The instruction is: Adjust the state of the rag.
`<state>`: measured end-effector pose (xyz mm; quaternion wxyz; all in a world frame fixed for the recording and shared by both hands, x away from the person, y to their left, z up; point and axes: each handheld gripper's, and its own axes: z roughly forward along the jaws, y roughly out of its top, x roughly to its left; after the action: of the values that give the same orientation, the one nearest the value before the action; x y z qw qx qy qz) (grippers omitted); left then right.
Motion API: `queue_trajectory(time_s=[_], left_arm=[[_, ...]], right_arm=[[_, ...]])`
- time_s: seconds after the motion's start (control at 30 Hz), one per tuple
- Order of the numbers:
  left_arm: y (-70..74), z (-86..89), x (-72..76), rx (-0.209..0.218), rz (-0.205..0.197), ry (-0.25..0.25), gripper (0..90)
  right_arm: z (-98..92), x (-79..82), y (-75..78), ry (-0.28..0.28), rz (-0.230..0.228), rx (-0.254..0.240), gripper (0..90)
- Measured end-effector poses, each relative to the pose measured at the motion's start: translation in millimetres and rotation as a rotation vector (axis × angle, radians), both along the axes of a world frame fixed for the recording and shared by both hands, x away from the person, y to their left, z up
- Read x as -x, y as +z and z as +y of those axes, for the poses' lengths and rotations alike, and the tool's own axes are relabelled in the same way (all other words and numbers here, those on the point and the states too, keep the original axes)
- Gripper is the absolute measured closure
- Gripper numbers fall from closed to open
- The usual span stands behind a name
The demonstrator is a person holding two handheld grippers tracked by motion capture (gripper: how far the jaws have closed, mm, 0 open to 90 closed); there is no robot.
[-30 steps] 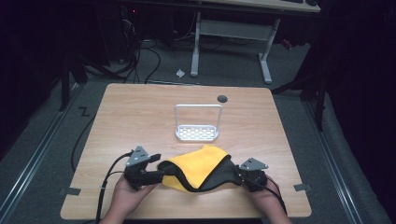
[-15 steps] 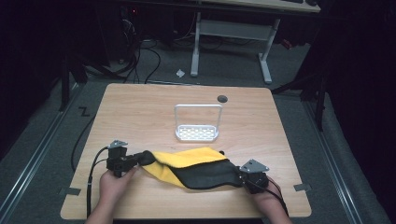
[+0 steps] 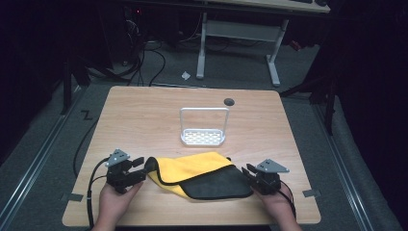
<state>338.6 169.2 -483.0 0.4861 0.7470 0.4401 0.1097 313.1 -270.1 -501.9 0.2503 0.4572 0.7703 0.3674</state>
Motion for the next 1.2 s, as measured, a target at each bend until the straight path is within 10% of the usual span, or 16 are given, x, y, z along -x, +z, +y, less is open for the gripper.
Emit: queue_trajectory(time_s=[0.17, 0.4, 0.8, 1.2], left_arm=[[-7.2, -36.1, 1.5, -0.033, 0.008, -0.102, 36.3], [-32.5, -55.6, -5.6, -0.205, 0.072, -0.118, 33.1], [-42.7, -43.1, -7.6, -0.209, 0.081, -0.088, 79.0], [-8.1, -48.0, 3.8, -0.070, -0.010, -0.126, 88.6]], right_arm=[[7.1, -19.3, -15.4, -0.004, 0.068, 0.055, 73.7], [29.8, 1.1, -17.8, 0.112, 0.091, 0.024, 64.2], [48.6, -8.2, -26.3, 0.156, 0.140, -0.016, 86.5], [27.4, 0.8, 25.9, 0.058, -0.102, -0.031, 88.5]])
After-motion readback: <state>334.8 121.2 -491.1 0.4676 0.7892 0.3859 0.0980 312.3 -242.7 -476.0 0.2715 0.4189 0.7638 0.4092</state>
